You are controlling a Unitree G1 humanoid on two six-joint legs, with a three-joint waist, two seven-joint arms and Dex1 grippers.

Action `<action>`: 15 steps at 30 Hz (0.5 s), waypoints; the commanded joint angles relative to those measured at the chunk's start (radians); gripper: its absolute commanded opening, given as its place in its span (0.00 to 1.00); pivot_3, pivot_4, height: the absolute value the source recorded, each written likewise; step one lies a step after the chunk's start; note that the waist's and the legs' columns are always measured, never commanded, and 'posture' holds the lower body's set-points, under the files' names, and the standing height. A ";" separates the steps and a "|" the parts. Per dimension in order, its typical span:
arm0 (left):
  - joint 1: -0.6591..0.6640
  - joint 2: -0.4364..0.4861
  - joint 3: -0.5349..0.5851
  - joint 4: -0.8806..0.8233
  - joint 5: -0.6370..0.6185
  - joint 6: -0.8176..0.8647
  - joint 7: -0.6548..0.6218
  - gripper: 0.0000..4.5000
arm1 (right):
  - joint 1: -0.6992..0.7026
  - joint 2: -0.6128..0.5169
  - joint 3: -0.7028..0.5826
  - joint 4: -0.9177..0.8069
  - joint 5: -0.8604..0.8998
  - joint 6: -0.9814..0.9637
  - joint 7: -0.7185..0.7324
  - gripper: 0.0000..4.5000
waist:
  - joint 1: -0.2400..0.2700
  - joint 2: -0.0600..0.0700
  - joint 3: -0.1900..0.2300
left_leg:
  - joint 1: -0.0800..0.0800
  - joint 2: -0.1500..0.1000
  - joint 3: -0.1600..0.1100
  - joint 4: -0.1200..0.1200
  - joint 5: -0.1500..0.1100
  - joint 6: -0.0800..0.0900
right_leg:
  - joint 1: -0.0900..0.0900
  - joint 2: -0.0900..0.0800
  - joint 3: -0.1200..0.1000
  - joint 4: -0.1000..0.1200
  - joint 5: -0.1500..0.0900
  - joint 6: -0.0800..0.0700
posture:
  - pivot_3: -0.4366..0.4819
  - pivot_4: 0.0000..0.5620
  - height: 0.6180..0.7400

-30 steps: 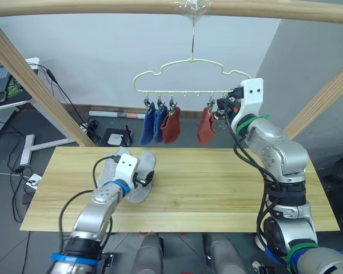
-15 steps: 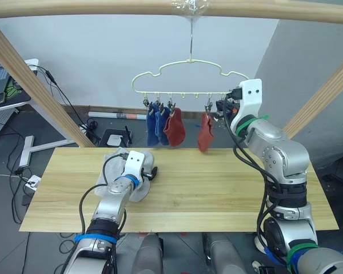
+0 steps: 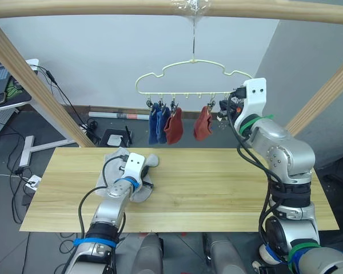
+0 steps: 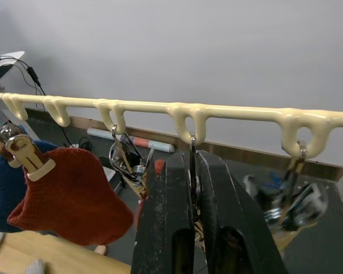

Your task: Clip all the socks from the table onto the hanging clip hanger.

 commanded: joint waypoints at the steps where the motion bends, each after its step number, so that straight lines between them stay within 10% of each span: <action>1: 0.028 -0.065 -0.024 -0.124 -0.047 -0.001 -0.041 0.01 | -0.078 0.032 -0.138 0.006 0.072 0.131 -0.061 0.00 | -0.001 0.000 0.000 | 0.000 0.000 0.000 0.000 0.000 0.000 | 0.000 0.000 0.000 0.000 0.000 -0.001 | 0.45 0.46 1.00; 15: -0.076 -0.318 -0.143 -0.477 -0.221 0.064 -0.123 0.01 | -0.263 0.123 -0.393 0.031 0.132 0.462 -0.220 0.00 | -0.005 0.000 0.000 | -0.003 0.000 0.000 0.001 0.000 0.000 | -0.001 0.000 0.000 -0.002 0.001 -0.002 | 0.45 0.46 1.00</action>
